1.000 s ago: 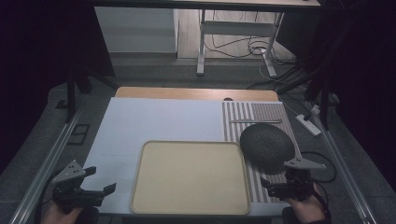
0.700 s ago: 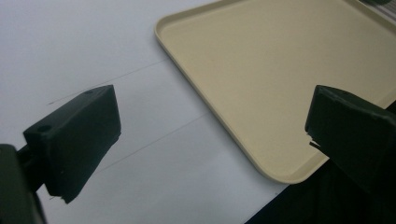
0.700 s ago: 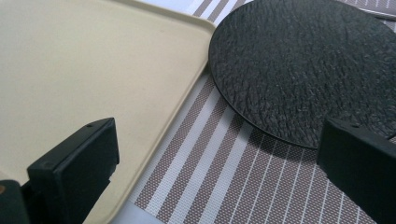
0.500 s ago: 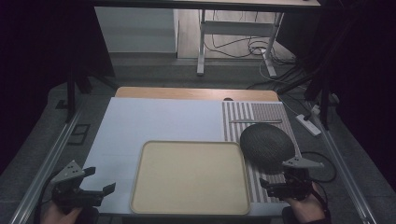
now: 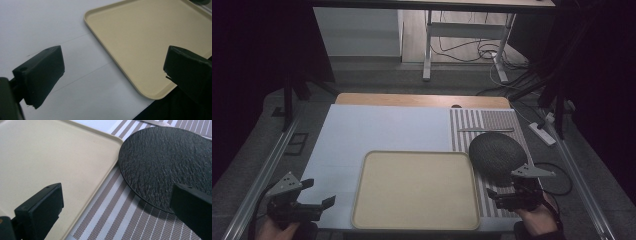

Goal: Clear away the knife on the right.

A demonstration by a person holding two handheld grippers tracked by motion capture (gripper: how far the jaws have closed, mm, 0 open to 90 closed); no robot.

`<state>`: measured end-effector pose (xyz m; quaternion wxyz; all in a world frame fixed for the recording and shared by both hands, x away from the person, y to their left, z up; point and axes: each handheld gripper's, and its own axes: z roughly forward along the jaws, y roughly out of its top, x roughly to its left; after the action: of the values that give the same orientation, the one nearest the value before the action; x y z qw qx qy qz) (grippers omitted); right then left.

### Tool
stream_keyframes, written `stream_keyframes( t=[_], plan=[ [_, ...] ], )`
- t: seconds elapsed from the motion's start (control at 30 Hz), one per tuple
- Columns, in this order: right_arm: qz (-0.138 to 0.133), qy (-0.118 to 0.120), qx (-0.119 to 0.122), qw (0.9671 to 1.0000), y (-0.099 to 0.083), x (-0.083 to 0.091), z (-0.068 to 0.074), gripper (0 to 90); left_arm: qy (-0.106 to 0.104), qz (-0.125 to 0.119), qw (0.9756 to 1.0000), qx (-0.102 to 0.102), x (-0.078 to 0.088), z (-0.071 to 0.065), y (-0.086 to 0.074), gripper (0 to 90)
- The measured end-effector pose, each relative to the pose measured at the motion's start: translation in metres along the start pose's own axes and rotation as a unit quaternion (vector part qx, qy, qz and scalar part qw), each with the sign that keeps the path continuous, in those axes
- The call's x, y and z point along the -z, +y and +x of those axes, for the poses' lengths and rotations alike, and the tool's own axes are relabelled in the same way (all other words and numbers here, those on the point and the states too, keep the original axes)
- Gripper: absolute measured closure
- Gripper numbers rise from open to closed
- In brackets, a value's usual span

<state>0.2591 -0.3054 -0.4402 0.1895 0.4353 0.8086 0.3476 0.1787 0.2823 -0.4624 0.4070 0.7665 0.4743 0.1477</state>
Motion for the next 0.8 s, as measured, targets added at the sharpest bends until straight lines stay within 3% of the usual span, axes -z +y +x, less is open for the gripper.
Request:
stream_keyframes(
  t=[0.8],
  plan=[
    [-0.007, -0.003, 0.016, 0.9999, 0.014, -0.013, -0.009, 0.0, 0.003, 0.003, 1.0000, -0.001, -0.001, 0.000, 0.000, 2.9]
  ],
)
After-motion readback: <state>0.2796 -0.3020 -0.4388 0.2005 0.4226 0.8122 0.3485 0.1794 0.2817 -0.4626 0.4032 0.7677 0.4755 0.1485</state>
